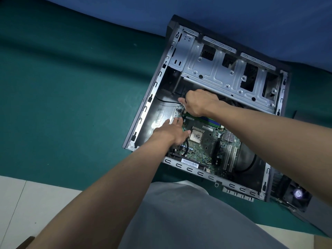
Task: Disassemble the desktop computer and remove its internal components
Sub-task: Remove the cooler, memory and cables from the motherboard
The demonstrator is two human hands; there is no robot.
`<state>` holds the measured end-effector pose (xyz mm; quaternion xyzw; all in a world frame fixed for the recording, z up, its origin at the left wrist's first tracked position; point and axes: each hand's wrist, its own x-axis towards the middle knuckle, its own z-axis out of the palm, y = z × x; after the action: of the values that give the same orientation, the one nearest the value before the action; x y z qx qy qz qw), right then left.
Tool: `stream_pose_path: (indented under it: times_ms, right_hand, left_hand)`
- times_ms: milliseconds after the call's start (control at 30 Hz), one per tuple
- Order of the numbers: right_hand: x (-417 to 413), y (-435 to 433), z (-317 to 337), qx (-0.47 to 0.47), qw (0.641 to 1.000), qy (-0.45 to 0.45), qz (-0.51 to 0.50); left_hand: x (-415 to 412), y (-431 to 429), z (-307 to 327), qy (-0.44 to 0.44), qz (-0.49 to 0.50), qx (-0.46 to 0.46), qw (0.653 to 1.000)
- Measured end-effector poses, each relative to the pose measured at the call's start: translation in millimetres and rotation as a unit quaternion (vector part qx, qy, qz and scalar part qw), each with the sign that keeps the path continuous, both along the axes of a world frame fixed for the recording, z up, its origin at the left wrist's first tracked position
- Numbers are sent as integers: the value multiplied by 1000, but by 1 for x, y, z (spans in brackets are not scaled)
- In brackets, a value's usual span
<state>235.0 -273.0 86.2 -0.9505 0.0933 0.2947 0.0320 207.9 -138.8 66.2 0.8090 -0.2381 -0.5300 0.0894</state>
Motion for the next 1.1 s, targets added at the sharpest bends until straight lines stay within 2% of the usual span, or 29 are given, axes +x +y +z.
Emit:
stream_pose_path:
  times_ms: [200, 367, 600, 767, 900, 1000, 1100]
  right_hand:
    - [0, -3, 4, 84, 996, 15, 2]
    - [-3, -3, 2, 22, 1000, 13, -18]
    - [-1, 0, 8, 75, 997, 8, 4]
    - [-1, 2, 6, 17, 1000, 13, -13]
    - [0, 0, 5, 42, 999, -2, -5]
    - [2, -1, 5, 101, 994, -4, -37]
    - [2, -1, 4, 105, 994, 4, -43]
  left_hand:
    - [0, 0, 0, 0, -3, -2, 1000]
    - [0, 0, -1, 0, -6, 1, 1000]
    - [1, 0, -2, 2, -6, 1, 1000]
    - [1, -1, -4, 0, -8, -1, 1000]
    - [1, -1, -7, 0, 1, -9, 1000]
    - [1, -1, -6, -23, 7, -19, 1000]
    - [6, -2, -7, -85, 73, -56, 992]
